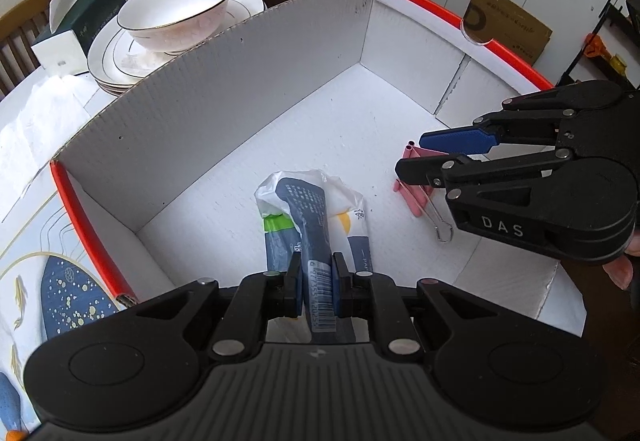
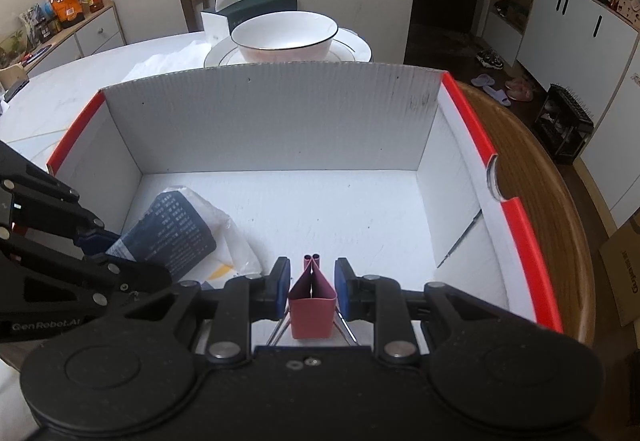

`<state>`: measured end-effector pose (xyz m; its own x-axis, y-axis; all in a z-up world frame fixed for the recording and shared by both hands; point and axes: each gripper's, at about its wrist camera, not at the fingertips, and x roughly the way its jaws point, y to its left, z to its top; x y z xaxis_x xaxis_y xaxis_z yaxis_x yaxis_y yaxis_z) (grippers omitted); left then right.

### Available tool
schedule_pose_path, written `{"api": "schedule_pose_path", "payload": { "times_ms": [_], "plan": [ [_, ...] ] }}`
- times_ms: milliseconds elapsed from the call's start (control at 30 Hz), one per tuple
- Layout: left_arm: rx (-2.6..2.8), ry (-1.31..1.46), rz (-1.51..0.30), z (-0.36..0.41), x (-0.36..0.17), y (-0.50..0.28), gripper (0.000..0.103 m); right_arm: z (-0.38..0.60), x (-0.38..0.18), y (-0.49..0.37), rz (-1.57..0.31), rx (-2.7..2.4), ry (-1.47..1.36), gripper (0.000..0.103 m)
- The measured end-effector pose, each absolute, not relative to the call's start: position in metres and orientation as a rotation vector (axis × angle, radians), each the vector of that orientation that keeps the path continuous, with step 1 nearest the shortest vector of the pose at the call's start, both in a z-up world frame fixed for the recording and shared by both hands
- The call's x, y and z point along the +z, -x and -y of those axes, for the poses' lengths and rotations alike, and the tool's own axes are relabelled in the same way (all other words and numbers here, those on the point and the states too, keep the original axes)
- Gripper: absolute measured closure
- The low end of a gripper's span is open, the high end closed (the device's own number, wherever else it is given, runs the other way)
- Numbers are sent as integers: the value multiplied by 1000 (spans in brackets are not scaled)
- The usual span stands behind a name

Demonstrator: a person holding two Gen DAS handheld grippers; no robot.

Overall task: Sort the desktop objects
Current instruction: 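Open the right tool to drop the clip while the left tool releases the bar into the box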

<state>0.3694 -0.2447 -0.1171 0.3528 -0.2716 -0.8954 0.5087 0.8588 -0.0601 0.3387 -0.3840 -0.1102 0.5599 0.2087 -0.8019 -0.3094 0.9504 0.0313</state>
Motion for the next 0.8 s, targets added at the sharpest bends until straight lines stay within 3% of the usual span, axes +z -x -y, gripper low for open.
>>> {"api": "schedule_pose_path", "payload": {
  "times_ms": [233,400,800],
  "plan": [
    [-525,-247,-1086,245,-116,-367,90,383,-107,-337,-921,315,127,74],
    [-522,-260,-1067,245,-113,-364,90,385,-103,-334,-913,321,128,58],
    [-507,-236,-1017,234,-99,-355,90,394,-82,-324,-869,349,85,40]
  ]
}}
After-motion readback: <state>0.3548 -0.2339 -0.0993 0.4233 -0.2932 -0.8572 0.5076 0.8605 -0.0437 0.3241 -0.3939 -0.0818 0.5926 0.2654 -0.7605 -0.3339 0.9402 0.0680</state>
